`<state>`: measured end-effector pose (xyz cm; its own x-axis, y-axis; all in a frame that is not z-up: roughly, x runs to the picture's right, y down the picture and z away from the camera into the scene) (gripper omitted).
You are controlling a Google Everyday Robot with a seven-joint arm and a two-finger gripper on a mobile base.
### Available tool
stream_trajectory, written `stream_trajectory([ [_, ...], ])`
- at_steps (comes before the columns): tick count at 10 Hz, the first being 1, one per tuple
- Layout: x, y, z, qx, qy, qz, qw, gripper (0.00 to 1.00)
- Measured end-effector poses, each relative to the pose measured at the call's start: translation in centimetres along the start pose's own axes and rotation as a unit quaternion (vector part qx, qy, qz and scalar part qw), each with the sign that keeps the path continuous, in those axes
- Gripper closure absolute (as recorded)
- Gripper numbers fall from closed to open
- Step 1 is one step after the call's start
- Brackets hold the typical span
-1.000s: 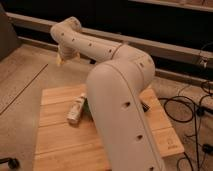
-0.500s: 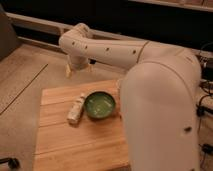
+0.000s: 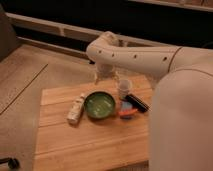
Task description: Move the arm in a circular motion
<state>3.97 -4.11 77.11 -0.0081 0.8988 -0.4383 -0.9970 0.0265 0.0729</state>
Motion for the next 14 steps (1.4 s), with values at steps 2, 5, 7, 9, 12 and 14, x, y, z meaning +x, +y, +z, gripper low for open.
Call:
stream_trajectory([
  [2,-2.4,-3.4,1.8,0.022,0.007,0.034,0.9992,0.35],
  [5,-9.2,3.0,2.6,0.021,-0.014,-0.027,0.9993,0.35],
  [7,-10.9,10.5,1.8,-0.004,-0.026,-0.095,0.9951,0.35],
  [9,-10.1,16.2,1.5,-0.024,-0.024,-0.155,0.9873,0.35],
  [12,-5.2,18.6,3.0,-0.025,0.014,-0.214,0.9765,0.35],
  [14,-2.1,11.9,5.1,0.009,0.057,-0.161,0.9853,0.35],
])
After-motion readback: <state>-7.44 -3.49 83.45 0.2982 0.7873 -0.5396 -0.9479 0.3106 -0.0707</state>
